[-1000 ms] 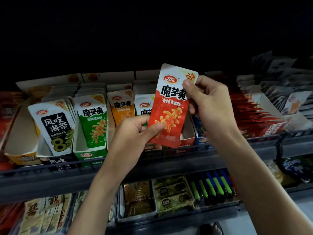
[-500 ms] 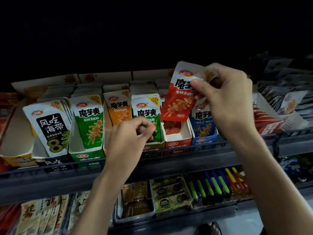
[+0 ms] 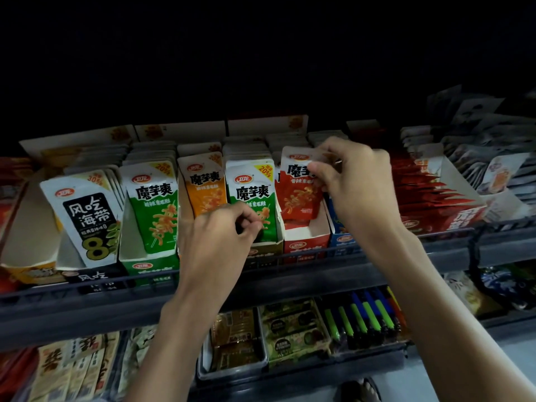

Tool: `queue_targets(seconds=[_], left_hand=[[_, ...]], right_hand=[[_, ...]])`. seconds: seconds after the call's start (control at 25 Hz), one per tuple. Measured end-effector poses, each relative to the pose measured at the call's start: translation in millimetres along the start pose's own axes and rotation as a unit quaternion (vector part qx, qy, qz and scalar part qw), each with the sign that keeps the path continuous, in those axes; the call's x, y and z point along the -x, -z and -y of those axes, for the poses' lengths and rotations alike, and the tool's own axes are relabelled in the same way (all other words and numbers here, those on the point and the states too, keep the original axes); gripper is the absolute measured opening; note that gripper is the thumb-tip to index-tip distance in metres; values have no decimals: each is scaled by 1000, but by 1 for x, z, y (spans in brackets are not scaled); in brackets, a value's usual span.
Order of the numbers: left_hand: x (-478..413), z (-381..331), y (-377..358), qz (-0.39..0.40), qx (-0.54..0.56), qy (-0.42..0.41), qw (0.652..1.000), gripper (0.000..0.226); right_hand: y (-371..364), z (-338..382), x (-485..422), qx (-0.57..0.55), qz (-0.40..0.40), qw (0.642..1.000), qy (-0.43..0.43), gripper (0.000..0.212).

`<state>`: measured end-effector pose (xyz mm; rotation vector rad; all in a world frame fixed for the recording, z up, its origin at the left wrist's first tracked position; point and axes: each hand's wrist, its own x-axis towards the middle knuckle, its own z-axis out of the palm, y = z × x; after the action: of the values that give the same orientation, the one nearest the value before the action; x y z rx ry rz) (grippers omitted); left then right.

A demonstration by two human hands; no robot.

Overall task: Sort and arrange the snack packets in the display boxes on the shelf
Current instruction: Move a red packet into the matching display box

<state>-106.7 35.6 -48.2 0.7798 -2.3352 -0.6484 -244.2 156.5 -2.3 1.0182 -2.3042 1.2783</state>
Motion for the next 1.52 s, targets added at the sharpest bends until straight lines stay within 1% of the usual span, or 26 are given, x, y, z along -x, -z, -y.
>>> queue_targets(seconds=[0.16, 0.28, 0.36, 0.48, 0.6, 0.72, 0.92, 0.96, 1.0, 1.12, 1.16, 1.2, 1.32, 1.4, 1.52], left_hand=[[0, 3, 3, -1, -4, 6, 1000, 1], [1, 4, 4, 4, -10, 2, 1000, 2], [1, 4, 4, 4, -15, -5, 1000, 2], [0, 6, 3, -1, -17, -19, 1000, 4], [0, 7, 4, 8, -10, -27, 1000, 5], [0, 8, 4, 12, -8, -28, 1000, 5], [-1, 9, 3, 18, -10, -26, 999, 6], [-1, 8, 4, 19, -10, -26, 999, 6], [-1, 9, 4, 19, -9, -27, 999, 6], [-1, 9, 4, 19, 2, -33, 999, 5], [-1, 10, 4, 18, 5, -36, 999, 5], [-1, 10, 4, 18, 7, -38, 999, 6], [1, 10, 4, 16, 9, -36, 999, 4], [2, 10, 5, 21, 10, -35, 999, 5], [3, 9, 5, 47, -9, -64, 997, 10]], right_hand=[[-15, -6, 2, 84, 68, 994, -13, 4], [-25, -6, 2, 114, 67, 991, -3, 18], [-29, -6, 1, 157, 61, 986, 18, 27], [-34, -5, 1, 196, 64, 978, 14, 32], [-36, -2, 4, 204, 53, 978, 4, 34], [-42, -1, 5, 200, 37, 979, 2, 48], [-49, 3, 8, 167, 60, 984, -7, 68], [-49, 4, 9, 165, 62, 984, -5, 69], [-47, 5, 10, 160, 63, 985, 2, 64], [-41, 6, 14, 139, 75, 987, 18, 24], [-39, 7, 14, 159, 95, 982, 20, 18], [-37, 7, 14, 204, 129, 970, 21, 19], [-33, 10, 14, 319, 243, 916, -11, 24], [-33, 13, 14, 348, 282, 894, -6, 22], [-40, 9, 13, 352, 325, 878, 8, 26]])
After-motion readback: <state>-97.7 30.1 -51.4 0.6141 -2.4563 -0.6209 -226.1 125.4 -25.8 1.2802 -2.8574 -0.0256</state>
